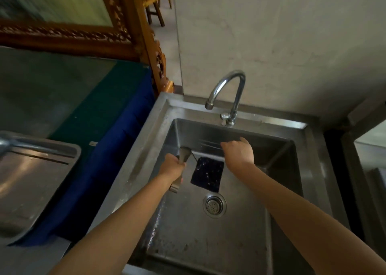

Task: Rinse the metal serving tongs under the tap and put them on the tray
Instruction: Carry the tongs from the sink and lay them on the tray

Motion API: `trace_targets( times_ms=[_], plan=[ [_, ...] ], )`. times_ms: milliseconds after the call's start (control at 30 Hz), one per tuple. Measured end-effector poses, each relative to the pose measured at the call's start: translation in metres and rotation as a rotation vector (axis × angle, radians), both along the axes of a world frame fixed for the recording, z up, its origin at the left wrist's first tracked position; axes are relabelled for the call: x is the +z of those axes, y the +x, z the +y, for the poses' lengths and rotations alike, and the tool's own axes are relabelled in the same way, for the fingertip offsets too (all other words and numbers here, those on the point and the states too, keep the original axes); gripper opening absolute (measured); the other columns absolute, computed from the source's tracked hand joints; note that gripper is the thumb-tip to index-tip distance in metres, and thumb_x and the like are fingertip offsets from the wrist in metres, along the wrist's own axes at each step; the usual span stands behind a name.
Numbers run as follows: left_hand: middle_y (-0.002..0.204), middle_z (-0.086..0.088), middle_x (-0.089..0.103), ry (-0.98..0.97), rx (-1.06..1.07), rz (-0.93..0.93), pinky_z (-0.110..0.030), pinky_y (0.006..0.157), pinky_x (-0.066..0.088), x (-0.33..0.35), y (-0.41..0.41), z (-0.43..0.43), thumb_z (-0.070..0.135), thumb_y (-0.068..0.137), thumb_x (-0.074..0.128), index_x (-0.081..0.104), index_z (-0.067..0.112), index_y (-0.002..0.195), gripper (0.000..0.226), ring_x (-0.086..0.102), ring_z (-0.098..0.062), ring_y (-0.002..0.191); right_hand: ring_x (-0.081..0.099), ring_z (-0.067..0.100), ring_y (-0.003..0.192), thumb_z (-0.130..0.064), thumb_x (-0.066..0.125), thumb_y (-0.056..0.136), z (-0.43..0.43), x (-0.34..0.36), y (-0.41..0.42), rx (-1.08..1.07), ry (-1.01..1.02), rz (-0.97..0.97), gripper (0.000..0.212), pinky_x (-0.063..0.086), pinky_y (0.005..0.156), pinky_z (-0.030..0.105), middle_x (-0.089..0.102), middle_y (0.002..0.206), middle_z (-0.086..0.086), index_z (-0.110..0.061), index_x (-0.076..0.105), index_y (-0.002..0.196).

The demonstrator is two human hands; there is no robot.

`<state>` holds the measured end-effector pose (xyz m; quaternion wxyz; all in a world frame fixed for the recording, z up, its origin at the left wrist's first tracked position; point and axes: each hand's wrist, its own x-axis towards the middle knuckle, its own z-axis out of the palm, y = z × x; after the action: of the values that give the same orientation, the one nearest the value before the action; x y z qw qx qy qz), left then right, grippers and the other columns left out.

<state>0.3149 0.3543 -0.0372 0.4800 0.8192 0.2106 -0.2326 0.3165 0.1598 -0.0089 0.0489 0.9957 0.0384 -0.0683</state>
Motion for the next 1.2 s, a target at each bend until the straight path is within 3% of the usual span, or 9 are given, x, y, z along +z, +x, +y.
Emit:
trace_targets(
  times_ms=[67, 167, 300, 400, 633, 800, 933, 1067, 1200],
  plan=[
    [0.079, -0.015, 0.054, -0.071, 0.052, 0.022, -0.028, 0.044, 0.048, 0.015, 0.001, 0.015, 0.008, 0.087, 0.06, 0.043, 0.008, 0.089, 0.017, 0.053, -0.022, 0.05, 0.064, 0.024, 0.084, -0.001, 0.052, 0.083, 0.009, 0.015, 0.008, -0.002, 0.028, -0.03, 0.028, 0.039, 0.07, 0.029, 0.069, 0.091, 0.003, -0.018, 0.061, 0.103],
    [0.075, -0.018, 0.056, -0.118, 0.112, 0.054, -0.027, 0.044, 0.045, 0.033, 0.003, 0.037, -0.002, 0.086, 0.058, 0.051, -0.001, 0.093, 0.01, 0.052, -0.019, 0.047, 0.065, 0.027, 0.084, -0.002, 0.049, 0.084, 0.025, 0.033, 0.019, 0.007, 0.059, -0.059, 0.03, 0.037, 0.06, 0.03, 0.069, 0.095, 0.005, -0.019, 0.06, 0.107],
    [0.051, -0.009, 0.056, -0.147, 0.199, 0.022, -0.017, 0.032, 0.04, 0.052, 0.004, 0.068, -0.002, 0.087, 0.056, 0.052, 0.001, 0.063, 0.024, 0.049, -0.009, 0.03, 0.066, 0.028, 0.083, -0.001, 0.046, 0.086, 0.058, 0.05, 0.03, 0.061, 0.047, -0.106, 0.037, 0.037, 0.056, 0.029, 0.069, 0.094, 0.007, -0.021, 0.057, 0.114],
    [0.047, -0.005, 0.055, -0.115, 0.21, -0.007, -0.022, 0.042, 0.044, 0.068, 0.005, 0.094, 0.004, 0.09, 0.052, 0.054, 0.003, 0.059, 0.031, 0.05, -0.014, 0.038, 0.066, 0.027, 0.08, -0.002, 0.046, 0.088, 0.089, 0.061, 0.034, 0.095, 0.041, -0.144, 0.033, 0.037, 0.057, 0.029, 0.069, 0.091, 0.006, -0.021, 0.057, 0.113],
    [0.065, -0.006, 0.042, -0.166, 0.326, -0.17, -0.022, 0.033, 0.032, 0.099, 0.005, 0.183, 0.016, 0.097, 0.039, 0.04, 0.006, 0.095, 0.01, 0.036, -0.016, 0.043, 0.065, 0.03, 0.079, -0.011, 0.042, 0.094, 0.18, 0.088, 0.045, 0.211, 0.138, -0.237, 0.036, 0.038, 0.055, 0.029, 0.068, 0.092, 0.008, -0.023, 0.046, 0.128],
    [0.057, -0.005, 0.039, -0.091, 0.395, -0.298, -0.022, 0.032, 0.028, 0.122, -0.013, 0.261, 0.021, 0.099, 0.034, 0.039, 0.006, 0.102, 0.016, 0.032, -0.013, 0.035, 0.064, 0.035, 0.082, -0.021, 0.041, 0.097, 0.262, 0.107, 0.052, 0.308, 0.273, -0.293, 0.02, 0.041, 0.059, 0.034, 0.068, 0.092, 0.013, -0.017, 0.053, 0.112],
    [0.061, -0.005, 0.041, -0.025, 0.459, -0.4, -0.022, 0.031, 0.03, 0.138, -0.035, 0.324, 0.027, 0.1, 0.034, 0.04, 0.01, 0.106, 0.019, 0.035, -0.012, 0.035, 0.064, 0.036, 0.085, -0.022, 0.044, 0.095, 0.338, 0.115, 0.052, 0.414, 0.381, -0.309, 0.023, 0.039, 0.059, 0.034, 0.07, 0.095, 0.012, -0.02, 0.055, 0.115],
    [0.065, -0.004, 0.046, 0.079, 0.524, -0.471, -0.019, 0.03, 0.032, 0.138, -0.054, 0.377, 0.031, 0.098, 0.036, 0.042, 0.015, 0.108, 0.02, 0.042, -0.014, 0.043, 0.064, 0.036, 0.08, -0.025, 0.051, 0.092, 0.408, 0.108, 0.045, 0.49, 0.598, -0.213, 0.027, 0.046, 0.06, 0.035, 0.071, 0.09, 0.013, -0.027, 0.059, 0.118],
    [0.062, -0.003, 0.046, 0.156, 0.552, -0.5, -0.018, 0.029, 0.032, 0.121, -0.073, 0.411, 0.031, 0.098, 0.036, 0.043, 0.014, 0.112, 0.023, 0.042, -0.012, 0.039, 0.063, 0.032, 0.078, -0.026, 0.047, 0.091, 0.454, 0.064, 0.038, 0.498, 0.616, -0.03, 0.031, 0.046, 0.06, 0.032, 0.069, 0.09, 0.01, -0.031, 0.059, 0.12]
  ],
)
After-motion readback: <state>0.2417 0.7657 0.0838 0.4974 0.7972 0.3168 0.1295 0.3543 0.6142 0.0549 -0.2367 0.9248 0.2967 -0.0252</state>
